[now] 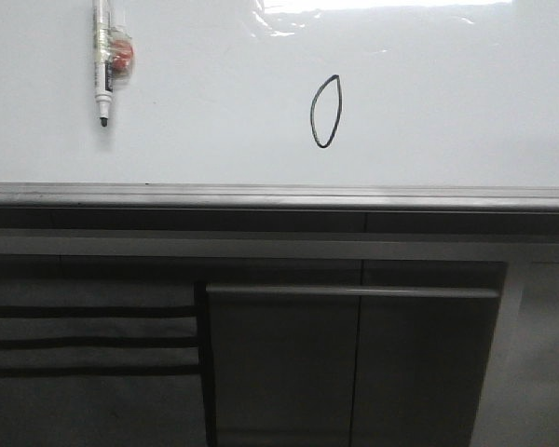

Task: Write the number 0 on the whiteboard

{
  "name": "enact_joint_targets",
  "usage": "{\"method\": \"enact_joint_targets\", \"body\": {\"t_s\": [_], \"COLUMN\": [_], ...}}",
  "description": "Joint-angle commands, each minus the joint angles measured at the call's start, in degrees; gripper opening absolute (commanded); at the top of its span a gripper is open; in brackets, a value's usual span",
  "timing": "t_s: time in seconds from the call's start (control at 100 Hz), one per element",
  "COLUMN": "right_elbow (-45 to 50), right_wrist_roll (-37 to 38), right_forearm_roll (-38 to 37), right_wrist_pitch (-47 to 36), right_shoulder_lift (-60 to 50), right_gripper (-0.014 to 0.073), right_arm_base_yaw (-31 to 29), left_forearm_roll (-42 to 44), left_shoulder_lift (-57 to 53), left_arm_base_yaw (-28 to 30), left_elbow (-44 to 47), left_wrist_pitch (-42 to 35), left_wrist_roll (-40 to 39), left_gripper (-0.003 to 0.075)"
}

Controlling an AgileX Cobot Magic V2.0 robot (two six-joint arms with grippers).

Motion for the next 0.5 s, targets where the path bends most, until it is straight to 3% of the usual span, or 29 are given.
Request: {"method": "enact_joint_targets", "body": {"t_s": [0.0,0.22,0.49], "right_elbow": [3.66,14.71,14.79], "right_wrist_roll": [-0.59,-0.59,-0.59], "right_forearm_roll": [0.79,0.79,0.79], "right_wrist_pitch": [-10.61,-19.51,-15.87], "right_shoulder_lift": [-4.04,-12.47,-14.68], "right_gripper": [-0.0073,-0.0073,-0.0073], "right_arm_base_yaw": [-1.43,-1.44,-1.44], "left_forearm_roll": [-0.03,-0.03,-0.03], "left_shoulder_lift": [-1.42,-1.42,-1.42], "left_arm_base_yaw": [0.08,0.08,0.08], "left_elbow": [1.31,1.31,1.31], "left_wrist_pitch": [-3.85,-3.85,-3.85], "left_wrist_roll": [-0.16,-0.16,-0.16], "left_gripper": [-0.0020,-0.0020,-0.0020]}}
